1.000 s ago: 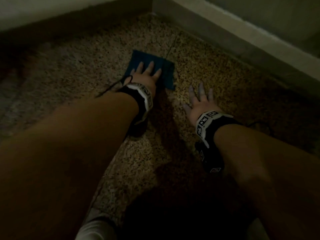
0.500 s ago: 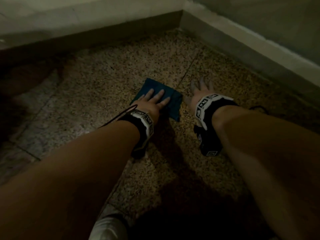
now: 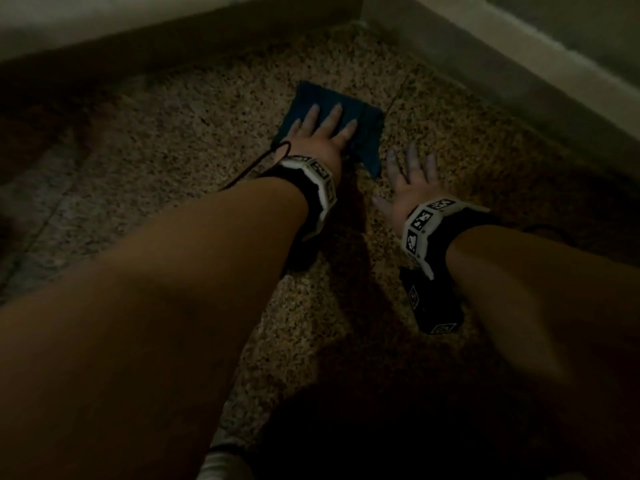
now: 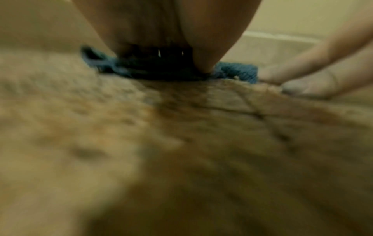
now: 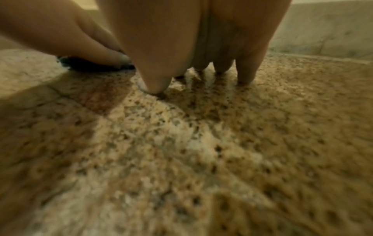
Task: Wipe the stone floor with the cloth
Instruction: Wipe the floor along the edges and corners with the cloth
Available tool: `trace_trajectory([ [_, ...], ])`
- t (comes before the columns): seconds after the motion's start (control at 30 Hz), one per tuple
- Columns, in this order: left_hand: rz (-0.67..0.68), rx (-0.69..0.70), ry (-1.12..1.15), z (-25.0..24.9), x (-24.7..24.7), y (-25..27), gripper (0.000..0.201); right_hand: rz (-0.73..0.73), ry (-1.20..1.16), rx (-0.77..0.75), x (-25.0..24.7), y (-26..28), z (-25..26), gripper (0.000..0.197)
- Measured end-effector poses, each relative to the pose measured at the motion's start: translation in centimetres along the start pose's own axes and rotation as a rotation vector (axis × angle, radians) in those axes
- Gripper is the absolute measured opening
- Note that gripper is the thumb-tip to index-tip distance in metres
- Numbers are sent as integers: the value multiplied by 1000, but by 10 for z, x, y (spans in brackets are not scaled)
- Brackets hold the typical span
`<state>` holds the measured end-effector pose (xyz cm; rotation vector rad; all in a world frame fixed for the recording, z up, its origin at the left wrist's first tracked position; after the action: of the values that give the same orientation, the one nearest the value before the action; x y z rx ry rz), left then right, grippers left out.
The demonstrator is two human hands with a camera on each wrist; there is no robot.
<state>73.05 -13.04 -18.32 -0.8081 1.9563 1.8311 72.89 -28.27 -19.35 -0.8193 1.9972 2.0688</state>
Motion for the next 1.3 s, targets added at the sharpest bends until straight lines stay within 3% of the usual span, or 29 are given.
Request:
trace_trajectory([
  [0.13, -11, 6, -2, -1, 3, 0, 62, -138, 56, -92, -2, 10, 0, 64],
  [0.37, 85, 18, -21, 11, 27, 18, 80, 8, 5, 0, -4, 6, 0, 77],
  [0.57, 152, -1, -45, 39, 62, 50, 87, -41, 80, 37, -11, 11, 11, 80],
  [0.77, 174, -29, -49, 42, 63, 57, 89, -142, 49, -47, -33, 13, 48, 66],
  [0.97, 165, -25, -68, 51, 38, 42, 80, -104, 47, -81, -17, -1, 52, 66],
  [1.13, 105, -49, 63, 50, -6, 20, 62, -69, 47, -121, -16, -7, 47, 66],
  [1.3, 37, -63, 108, 53, -10, 3, 59, -80, 86, -133, -15, -6, 46, 65],
])
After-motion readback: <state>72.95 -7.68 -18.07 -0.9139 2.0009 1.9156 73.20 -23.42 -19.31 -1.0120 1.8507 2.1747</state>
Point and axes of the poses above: each hand's wrist, its own y-axis away from the middle knuckle, its own x-axis out of the palm, z = x × y, the point moved 5 cm from there along -y, towards the middle knuckle, and after that the axes turned 13 degrees about z, right-handed, at the moved point
